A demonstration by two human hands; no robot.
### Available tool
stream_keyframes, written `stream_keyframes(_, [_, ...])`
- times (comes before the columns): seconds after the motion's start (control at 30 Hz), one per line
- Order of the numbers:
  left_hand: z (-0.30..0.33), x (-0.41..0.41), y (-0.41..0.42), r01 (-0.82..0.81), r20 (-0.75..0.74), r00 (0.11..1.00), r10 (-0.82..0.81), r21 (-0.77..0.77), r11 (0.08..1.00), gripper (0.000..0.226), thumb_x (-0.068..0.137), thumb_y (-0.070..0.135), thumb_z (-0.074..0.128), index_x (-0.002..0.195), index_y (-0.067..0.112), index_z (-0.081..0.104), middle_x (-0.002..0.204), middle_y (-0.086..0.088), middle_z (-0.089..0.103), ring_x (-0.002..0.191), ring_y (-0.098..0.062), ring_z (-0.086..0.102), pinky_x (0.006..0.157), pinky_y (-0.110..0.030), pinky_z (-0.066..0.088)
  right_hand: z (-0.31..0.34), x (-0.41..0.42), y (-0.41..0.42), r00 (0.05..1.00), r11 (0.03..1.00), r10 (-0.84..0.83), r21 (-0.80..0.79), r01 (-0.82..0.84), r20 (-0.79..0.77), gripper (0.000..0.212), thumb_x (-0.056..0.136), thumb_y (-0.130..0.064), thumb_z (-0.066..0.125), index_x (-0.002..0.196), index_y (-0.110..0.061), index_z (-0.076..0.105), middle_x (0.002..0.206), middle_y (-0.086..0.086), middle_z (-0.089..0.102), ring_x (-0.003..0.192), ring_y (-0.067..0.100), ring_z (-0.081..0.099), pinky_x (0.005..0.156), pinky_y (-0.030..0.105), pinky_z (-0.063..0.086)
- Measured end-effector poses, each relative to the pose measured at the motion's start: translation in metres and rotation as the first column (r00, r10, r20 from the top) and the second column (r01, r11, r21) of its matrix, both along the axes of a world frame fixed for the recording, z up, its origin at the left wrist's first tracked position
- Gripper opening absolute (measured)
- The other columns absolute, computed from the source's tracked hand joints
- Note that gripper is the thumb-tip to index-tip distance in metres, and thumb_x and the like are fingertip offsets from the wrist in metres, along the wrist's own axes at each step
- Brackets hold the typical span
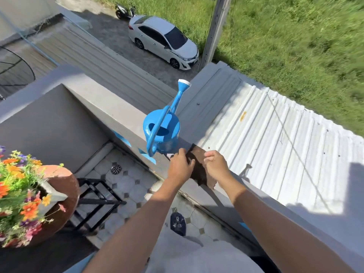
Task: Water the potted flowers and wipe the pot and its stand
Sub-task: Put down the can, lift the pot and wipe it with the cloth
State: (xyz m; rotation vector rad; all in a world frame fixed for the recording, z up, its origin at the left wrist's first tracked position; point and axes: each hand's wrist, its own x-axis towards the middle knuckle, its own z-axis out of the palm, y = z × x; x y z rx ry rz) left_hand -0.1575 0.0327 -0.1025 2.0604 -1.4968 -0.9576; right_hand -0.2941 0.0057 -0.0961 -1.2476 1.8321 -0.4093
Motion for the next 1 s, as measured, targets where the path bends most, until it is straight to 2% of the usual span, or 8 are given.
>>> stream_keyframes(0.2, [-0.013, -0.019, -0.002, -0.069, 0.045, 0.997, 0.061, 0.212, 0.975, 0.047, 0.079, 0.026, 0.073, 0.113, 0.004, 0.05, 0.113, -0.018, 0.064, 0.108, -0.037, 0.06, 0.087, -0.041, 0.048, -0.013, -0.011, 0.024, 0.998, 0.999, 0.051, 0.005, -0.051, -0.035, 0.03, 0.091, -0.002, 0.048, 0.115, -0.013, 0.063, 0.105, -0.001, 0.065, 0.104, 0.017, 0.063, 0.095, 0.028, 0.048])
stream_keyframes(0.37, [-0.003, -0.002, 0.008, -0.026, -0.284, 0.957, 0.065, 0.14, 0.99, 0.016, 0.074, 0.023, 0.065, 0.066, 0.011, 0.057, 0.066, -0.006, 0.06, 0.069, -0.027, 0.055, 0.064, -0.031, 0.041, -0.01, -0.01, 0.029, 0.998, 0.998, 0.07, -0.006, -0.07, -0.008, 0.032, 0.089, -0.001, 0.051, 0.115, -0.016, 0.063, 0.105, 0.001, 0.068, 0.1, 0.018, 0.064, 0.095, 0.039, 0.052])
stream_keyframes(0.53, [0.056, 0.046, 0.047, -0.128, -0.55, 0.829, 0.097, -0.018, 0.992, 0.019, 0.079, 0.006, 0.054, 0.063, 0.016, 0.053, 0.063, 0.004, 0.047, 0.061, -0.008, 0.043, 0.06, -0.023, 0.037, 0.024, 0.026, 0.038, 0.954, 0.97, 0.233, -0.112, -0.215, 0.189, 0.04, 0.084, -0.004, 0.068, 0.118, -0.023, 0.057, 0.114, -0.006, 0.063, 0.109, 0.011, 0.057, 0.096, 0.028, 0.047])
stream_keyframes(0.63, [0.091, 0.092, 0.078, -0.17, -0.605, 0.792, 0.081, -0.091, 0.981, 0.013, 0.078, 0.004, 0.051, 0.075, 0.014, 0.059, 0.07, 0.003, 0.053, 0.067, -0.006, 0.048, 0.065, -0.017, 0.041, 0.053, 0.06, 0.05, 0.858, 0.898, 0.438, -0.154, -0.411, 0.268, 0.067, 0.082, -0.014, 0.074, 0.134, -0.042, 0.043, 0.137, -0.017, 0.049, 0.127, 0.001, 0.045, 0.103, 0.025, 0.039])
stream_keyframes(0.7, [0.11, 0.122, 0.1, -0.218, -0.598, 0.794, 0.109, -0.114, 0.969, 0.018, 0.074, 0.017, 0.051, 0.083, 0.007, 0.063, 0.075, -0.005, 0.054, 0.076, -0.014, 0.049, 0.072, -0.028, 0.042, 0.076, 0.086, 0.06, 0.739, 0.823, 0.563, -0.161, -0.545, 0.371, 0.077, 0.082, -0.006, 0.072, 0.142, -0.039, 0.038, 0.137, -0.022, 0.049, 0.128, -0.007, 0.044, 0.103, 0.014, 0.036])
stream_keyframes(0.8, [0.136, 0.163, 0.143, -0.327, -0.603, 0.77, 0.207, -0.094, 0.94, 0.029, 0.075, 0.021, 0.051, 0.09, -0.003, 0.059, 0.083, -0.011, 0.054, 0.081, -0.019, 0.048, 0.076, -0.034, 0.038, 0.112, 0.129, 0.081, 0.559, 0.708, 0.648, -0.137, -0.693, 0.518, 0.051, 0.086, 0.0, 0.068, 0.131, -0.021, 0.056, 0.122, -0.012, 0.066, 0.111, -0.004, 0.061, 0.09, 0.009, 0.048])
stream_keyframes(0.87, [0.149, 0.187, 0.177, -0.417, -0.621, 0.729, 0.289, -0.067, 0.907, 0.023, 0.078, 0.012, 0.052, 0.094, 0.0, 0.063, 0.084, -0.012, 0.061, 0.082, -0.02, 0.055, 0.075, -0.031, 0.044, 0.126, 0.156, 0.101, 0.474, 0.645, 0.643, -0.092, -0.759, 0.601, 0.027, 0.089, -0.005, 0.066, 0.116, -0.008, 0.067, 0.103, 0.0, 0.074, 0.093, 0.007, 0.071, 0.076, 0.015, 0.055])
stream_keyframes(1.0, [0.154, 0.223, 0.238, -0.629, -0.634, 0.617, 0.467, -0.039, 0.777, 0.026, 0.086, -0.002, 0.053, 0.093, 0.017, 0.069, 0.086, -0.005, 0.07, 0.082, -0.018, 0.064, 0.073, -0.028, 0.053, 0.132, 0.205, 0.141, 0.445, 0.647, 0.595, -0.07, -0.759, 0.669, 0.023, 0.073, -0.019, 0.079, 0.095, -0.014, 0.075, 0.093, 0.011, 0.074, 0.087, 0.028, 0.07, 0.087, 0.043, 0.056])
